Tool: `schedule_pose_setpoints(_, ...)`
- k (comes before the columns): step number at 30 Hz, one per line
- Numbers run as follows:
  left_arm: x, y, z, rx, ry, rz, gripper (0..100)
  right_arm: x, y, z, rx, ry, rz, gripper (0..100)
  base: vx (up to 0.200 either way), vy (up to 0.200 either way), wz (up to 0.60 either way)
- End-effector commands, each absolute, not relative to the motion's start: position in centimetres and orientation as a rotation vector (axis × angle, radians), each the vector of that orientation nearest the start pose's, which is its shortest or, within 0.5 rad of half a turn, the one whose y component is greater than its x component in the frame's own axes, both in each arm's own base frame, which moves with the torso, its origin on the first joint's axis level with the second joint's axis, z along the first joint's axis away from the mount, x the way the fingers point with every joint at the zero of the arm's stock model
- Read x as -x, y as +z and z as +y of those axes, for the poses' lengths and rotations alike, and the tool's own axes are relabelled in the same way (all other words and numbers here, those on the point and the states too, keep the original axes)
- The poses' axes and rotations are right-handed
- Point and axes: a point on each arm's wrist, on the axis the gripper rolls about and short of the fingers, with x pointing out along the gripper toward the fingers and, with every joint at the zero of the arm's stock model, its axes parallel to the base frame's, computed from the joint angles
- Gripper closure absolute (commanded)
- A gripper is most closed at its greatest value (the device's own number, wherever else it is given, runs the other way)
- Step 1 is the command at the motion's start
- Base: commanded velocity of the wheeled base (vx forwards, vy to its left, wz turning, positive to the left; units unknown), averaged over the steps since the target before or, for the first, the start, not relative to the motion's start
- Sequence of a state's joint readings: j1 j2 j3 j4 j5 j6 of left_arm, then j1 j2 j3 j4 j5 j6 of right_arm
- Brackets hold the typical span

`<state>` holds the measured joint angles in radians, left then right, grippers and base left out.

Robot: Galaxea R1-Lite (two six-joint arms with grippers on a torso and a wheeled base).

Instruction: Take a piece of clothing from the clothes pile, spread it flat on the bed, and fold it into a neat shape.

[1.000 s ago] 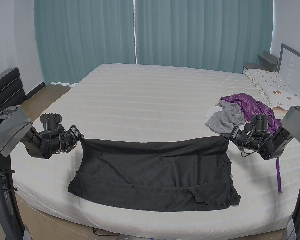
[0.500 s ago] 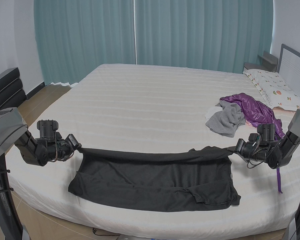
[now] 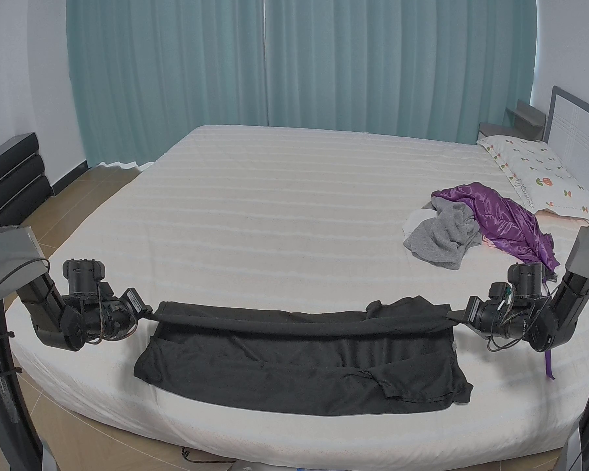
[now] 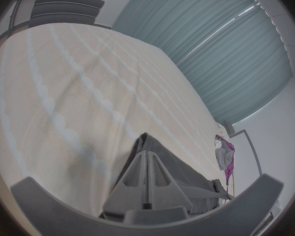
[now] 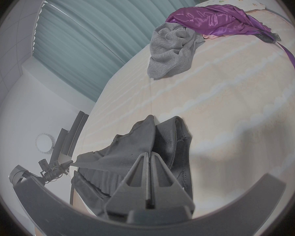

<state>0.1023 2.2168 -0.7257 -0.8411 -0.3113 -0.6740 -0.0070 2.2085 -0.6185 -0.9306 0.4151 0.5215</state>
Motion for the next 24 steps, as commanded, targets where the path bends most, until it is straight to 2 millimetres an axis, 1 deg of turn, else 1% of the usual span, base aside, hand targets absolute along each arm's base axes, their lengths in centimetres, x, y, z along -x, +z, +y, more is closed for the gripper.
schedule_pose_setpoints(1,-34.0,0.2,2.9,0.777,0.03,0.714,100,-32.1,-0.6,0.7,-0.64,0.208,0.774,100,0.0,0.0,0.0)
schedule_pose_setpoints(4,-33.3,-0.2,2.7,0.772,0.023,0.702,100,-31.4,-1.2,0.7,-0.636,0.211,0.778,100,0.0,0.0,0.0)
schedule_pose_setpoints(9,-32.8,-0.5,2.7,0.774,0.027,0.708,100,-30.9,-2.1,0.7,-0.618,0.211,0.807,100,0.0,0.0,0.0)
schedule_pose_setpoints(14,-32.3,-0.9,2.6,0.759,0.027,0.732,100,-30.9,-2.8,0.9,-0.608,0.215,0.822,100,0.0,0.0,0.0)
schedule_pose_setpoints(19,-32.2,-1.5,2.6,0.738,0.026,0.75,100,-30.8,-3.5,1.2,-0.591,0.22,0.844,100,0.0,0.0,0.0)
schedule_pose_setpoints(20,-32.2,-1.6,2.6,0.739,0.027,0.753,0,-30.8,-3.6,1.2,-0.586,0.221,0.848,0,0.0,0.0,0.0)
schedule_pose_setpoints(23,-32.1,-1.7,2.5,0.737,0.028,0.757,0,-30.8,-3.7,1.2,-0.577,0.223,0.846,0,0.0,0.0,0.0)
schedule_pose_setpoints(24,-32.1,-1.6,2.5,0.736,0.027,0.754,0,-30.9,-3.2,1.1,-0.58,0.225,0.832,0,0.0,0.0,0.0)
